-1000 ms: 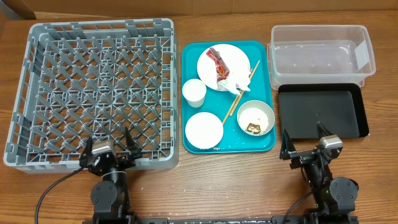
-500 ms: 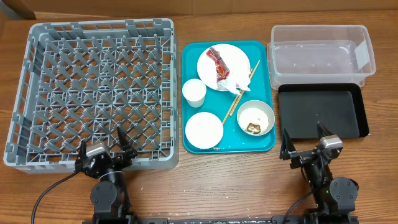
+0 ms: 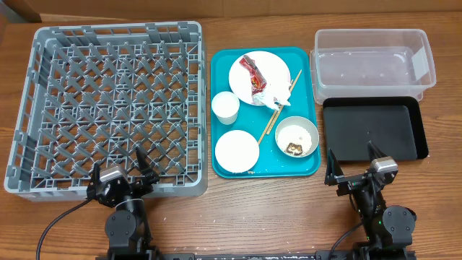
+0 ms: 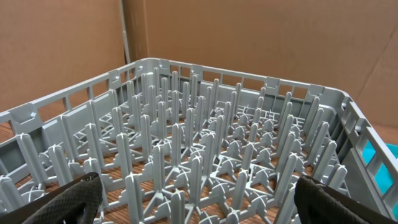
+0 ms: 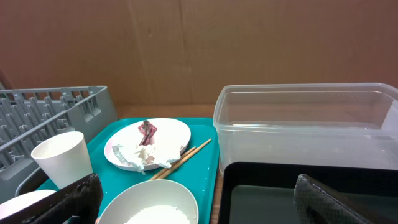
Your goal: Sort waste into correct bins and load items into the dishwasher
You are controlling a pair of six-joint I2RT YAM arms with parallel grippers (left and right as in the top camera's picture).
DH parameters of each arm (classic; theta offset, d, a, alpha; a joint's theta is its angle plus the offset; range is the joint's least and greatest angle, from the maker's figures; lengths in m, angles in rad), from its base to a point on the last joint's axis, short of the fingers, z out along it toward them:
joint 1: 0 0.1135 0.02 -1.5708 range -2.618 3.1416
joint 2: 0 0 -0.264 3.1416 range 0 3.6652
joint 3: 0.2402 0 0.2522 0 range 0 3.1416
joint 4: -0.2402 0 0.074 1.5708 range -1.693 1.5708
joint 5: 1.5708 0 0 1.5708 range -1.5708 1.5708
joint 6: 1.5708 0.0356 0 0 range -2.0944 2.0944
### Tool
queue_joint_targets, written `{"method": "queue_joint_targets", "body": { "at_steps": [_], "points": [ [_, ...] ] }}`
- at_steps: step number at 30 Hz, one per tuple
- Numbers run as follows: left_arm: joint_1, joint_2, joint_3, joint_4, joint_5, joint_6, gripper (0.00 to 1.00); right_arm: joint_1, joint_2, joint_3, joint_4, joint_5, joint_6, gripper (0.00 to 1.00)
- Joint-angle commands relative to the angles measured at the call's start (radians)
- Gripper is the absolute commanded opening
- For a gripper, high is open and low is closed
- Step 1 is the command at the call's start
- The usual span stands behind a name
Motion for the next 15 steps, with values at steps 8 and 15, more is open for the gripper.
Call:
{"method": "queue_joint_targets", "body": {
  "at_steps": [8, 15],
  "points": [
    [-0.002, -0.011, -0.004, 0.004, -0.024, -0.021, 1.00, -0.001, -0.010, -0.010, 0.014, 0.009, -0.001, 1.00],
    [-0.002, -0.011, -0.004, 0.004, -0.024, -0.022, 1.00, 0.000, -0.010, -0.007, 0.020, -0.087, 0.003, 1.00]
  ]
}}
